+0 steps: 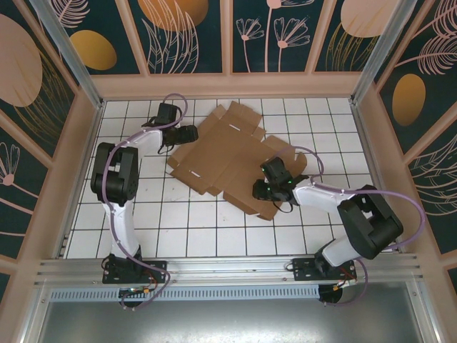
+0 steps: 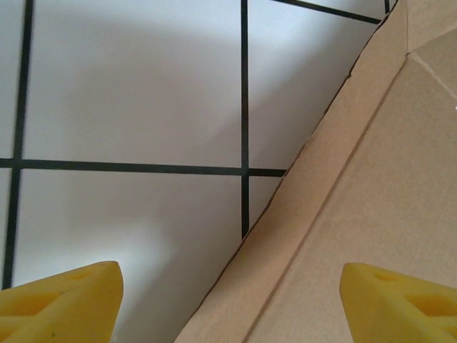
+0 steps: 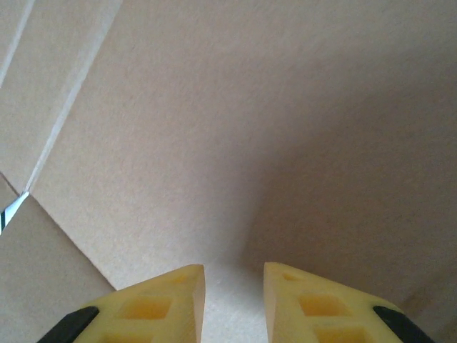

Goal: Fold the paper box

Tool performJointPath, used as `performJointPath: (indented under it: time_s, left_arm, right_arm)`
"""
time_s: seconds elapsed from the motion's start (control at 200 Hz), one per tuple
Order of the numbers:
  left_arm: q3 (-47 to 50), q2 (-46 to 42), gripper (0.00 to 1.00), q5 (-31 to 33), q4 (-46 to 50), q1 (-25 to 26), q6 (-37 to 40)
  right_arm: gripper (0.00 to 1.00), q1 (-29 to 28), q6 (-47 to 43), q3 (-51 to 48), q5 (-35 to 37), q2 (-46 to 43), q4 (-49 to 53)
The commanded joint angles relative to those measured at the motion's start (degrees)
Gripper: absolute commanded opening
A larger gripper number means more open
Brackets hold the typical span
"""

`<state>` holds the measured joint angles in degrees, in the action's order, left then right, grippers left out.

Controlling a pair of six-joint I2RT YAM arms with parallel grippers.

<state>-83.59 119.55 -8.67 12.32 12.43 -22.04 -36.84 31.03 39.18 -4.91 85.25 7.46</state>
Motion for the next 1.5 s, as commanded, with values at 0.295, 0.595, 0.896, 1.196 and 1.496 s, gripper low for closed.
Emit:
performJointPath:
  time_s: [0.295, 0.595, 0.896, 1.196, 1.496]
  left_arm:
    - [-17.63, 10.98, 0.81, -7.47, 6.36, 1.39, 1.19]
    - [-19.51, 1.43, 0.81, 8.4, 7.03, 2.15, 1.62]
    - [9.98, -15.19, 0.02, 3.01, -8.61, 13.01, -12.06]
    - [20.41, -14.89, 0.0, 1.74, -7.84, 16.23, -16.26]
    - [5.73, 0.23, 0.0, 7.33, 1.95, 15.63, -15.51]
  right_arm:
    - [0.3, -8.42, -1.36, 0.98, -14.98, 4.83, -6.71]
    - [0.49, -2.39, -5.05, 5.99, -11.7, -0.1, -4.85]
    - [0.24, 10.18, -9.01, 19.09, -3.46, 11.94, -2.63]
    - [0.0, 11.63, -14.12, 31.13, 0.6, 27.05, 2.41]
    - [0.0, 11.53, -13.2, 26.45, 8.06, 26.26, 4.7]
